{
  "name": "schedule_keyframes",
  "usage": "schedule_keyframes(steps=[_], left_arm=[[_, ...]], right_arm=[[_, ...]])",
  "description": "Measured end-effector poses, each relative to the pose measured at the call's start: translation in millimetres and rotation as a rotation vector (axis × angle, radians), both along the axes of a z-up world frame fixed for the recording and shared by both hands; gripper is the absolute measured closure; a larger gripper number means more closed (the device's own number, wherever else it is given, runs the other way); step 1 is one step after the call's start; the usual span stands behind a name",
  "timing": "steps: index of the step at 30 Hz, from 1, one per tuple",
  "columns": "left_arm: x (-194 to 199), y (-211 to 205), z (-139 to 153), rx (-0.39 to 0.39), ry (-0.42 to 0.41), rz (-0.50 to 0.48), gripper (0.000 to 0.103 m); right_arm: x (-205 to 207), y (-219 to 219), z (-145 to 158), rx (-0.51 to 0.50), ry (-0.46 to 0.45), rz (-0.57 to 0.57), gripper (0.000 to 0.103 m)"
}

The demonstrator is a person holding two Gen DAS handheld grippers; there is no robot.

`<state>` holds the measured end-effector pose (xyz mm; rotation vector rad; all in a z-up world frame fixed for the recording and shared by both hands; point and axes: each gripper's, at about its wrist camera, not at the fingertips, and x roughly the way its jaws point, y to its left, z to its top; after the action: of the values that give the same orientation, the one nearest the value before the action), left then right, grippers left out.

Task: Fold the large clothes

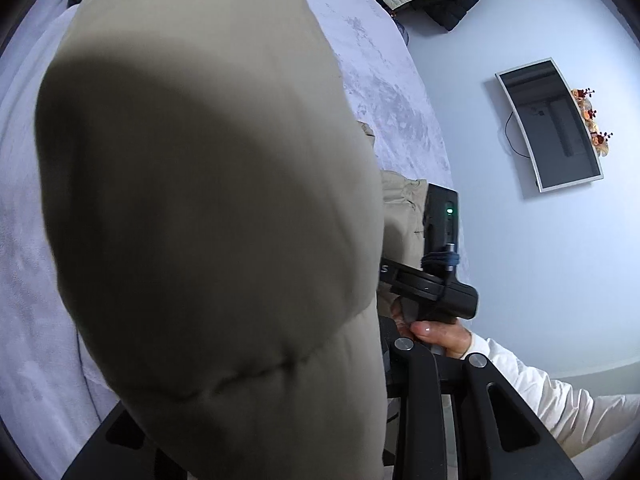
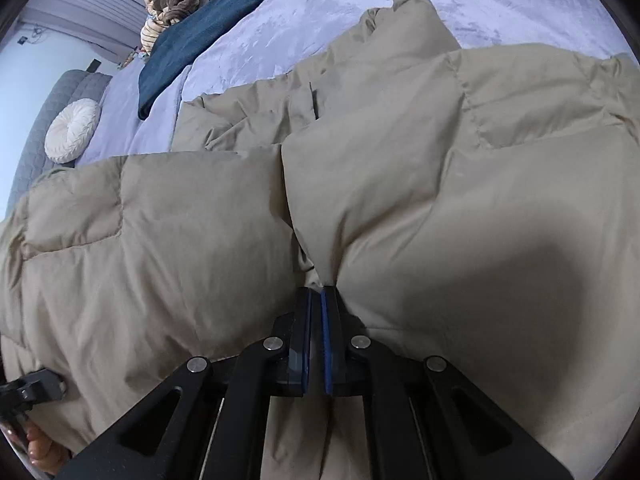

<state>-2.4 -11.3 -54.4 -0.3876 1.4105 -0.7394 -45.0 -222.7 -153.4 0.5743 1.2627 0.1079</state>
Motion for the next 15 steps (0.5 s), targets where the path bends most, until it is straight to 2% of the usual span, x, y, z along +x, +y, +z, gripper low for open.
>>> schedule_keyframes(steps=[6, 9, 10, 13, 14, 15], left_arm=[[-1.6, -82.7, 23.4, 0.086, -0.006, -0.026, 0.068], [-3.6, -111.1, 29.6, 0.117, -0.011, -0.064, 0.066], [-3.7, -121.0, 31.1, 0.118, -0.007, -0.073, 0.062], [-5.2, -150.5, 33.3, 0.089, 0.017, -0.107, 0.039], [-6.2, -162.5, 33.0, 0.08, 0.024, -0.121, 0.034], [4.5, -165.0, 31.3, 0.076, 0.028, -0.132, 0.034]], right_arm=[[3.6, -16.7, -16.4, 0.129, 0.03, -0.017, 0.102], [-1.5, -31.4, -10.1, 0.17, 0.04, -0.022, 0.102], [-7.1, -38.7, -5.4, 0.182, 0.031, -0.022, 0.102], [-29.2, -65.5, 11.0, 0.206, 0.003, -0.036, 0.102], [-37.7, -74.4, 15.1, 0.206, -0.002, -0.045, 0.101], [-48.5, -85.3, 18.7, 0.207, -0.006, -0.06, 0.101]])
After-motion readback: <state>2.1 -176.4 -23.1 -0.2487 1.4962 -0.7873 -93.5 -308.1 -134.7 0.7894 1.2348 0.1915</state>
